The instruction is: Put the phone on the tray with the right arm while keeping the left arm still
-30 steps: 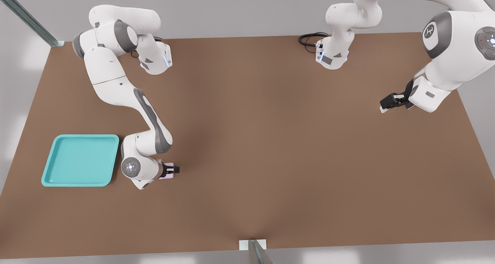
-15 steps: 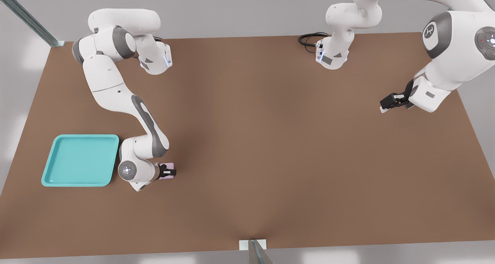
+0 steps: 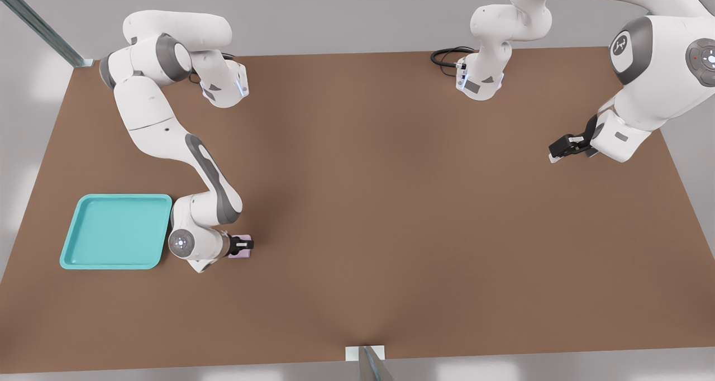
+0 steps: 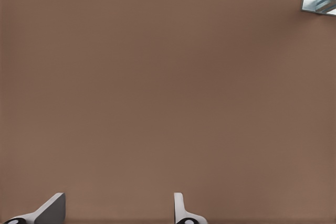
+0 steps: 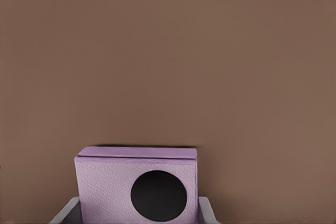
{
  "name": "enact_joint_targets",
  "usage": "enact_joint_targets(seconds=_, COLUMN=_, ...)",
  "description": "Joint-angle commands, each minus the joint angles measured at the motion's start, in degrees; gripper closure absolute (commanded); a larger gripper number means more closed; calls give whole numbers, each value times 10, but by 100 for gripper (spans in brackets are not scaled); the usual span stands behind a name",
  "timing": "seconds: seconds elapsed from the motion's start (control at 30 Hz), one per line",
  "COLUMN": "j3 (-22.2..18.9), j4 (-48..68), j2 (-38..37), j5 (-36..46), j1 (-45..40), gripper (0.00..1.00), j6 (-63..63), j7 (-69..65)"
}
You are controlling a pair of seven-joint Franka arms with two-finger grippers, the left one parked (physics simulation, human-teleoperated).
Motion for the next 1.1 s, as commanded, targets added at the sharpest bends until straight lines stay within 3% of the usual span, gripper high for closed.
enact_joint_targets(seconds=0.0, j3=1, j4=0, j2=-1, j5=0, j1=-1, gripper=20, j6=-1, j7=-13)
enact_joint_targets(seconds=0.2, j3=1, j4=2, j2=-53, j5=-3, j1=-15, gripper=21, j6=-8, j7=-12)
enact_joint_targets(seconds=0.37, j3=1, j4=4, j2=-97, j5=-20, j1=-142, gripper=21, j6=-48, j7=-155)
enact_joint_targets(seconds=0.63, j3=0, j4=-17, j2=-94, j5=-28, j1=-279, gripper=21, j6=-55, j7=-326)
enact_joint_targets(seconds=0.9, j3=0, j4=-17, j2=-53, j5=-26, j1=-284, gripper=13, j6=-55, j7=-326)
enact_joint_targets(seconds=0.93, j3=-1, j4=-17, j2=-53, j5=-26, j1=-284, gripper=0, j6=-56, j7=-325)
enact_joint_targets(seconds=0.97, j3=0, j4=-17, j2=-53, j5=-26, j1=-284, gripper=0, j6=-56, j7=-326)
enact_joint_targets(seconds=1.07, j3=16, j4=12, j2=-117, j5=-28, j1=-269, gripper=0, j6=-59, j7=-321)
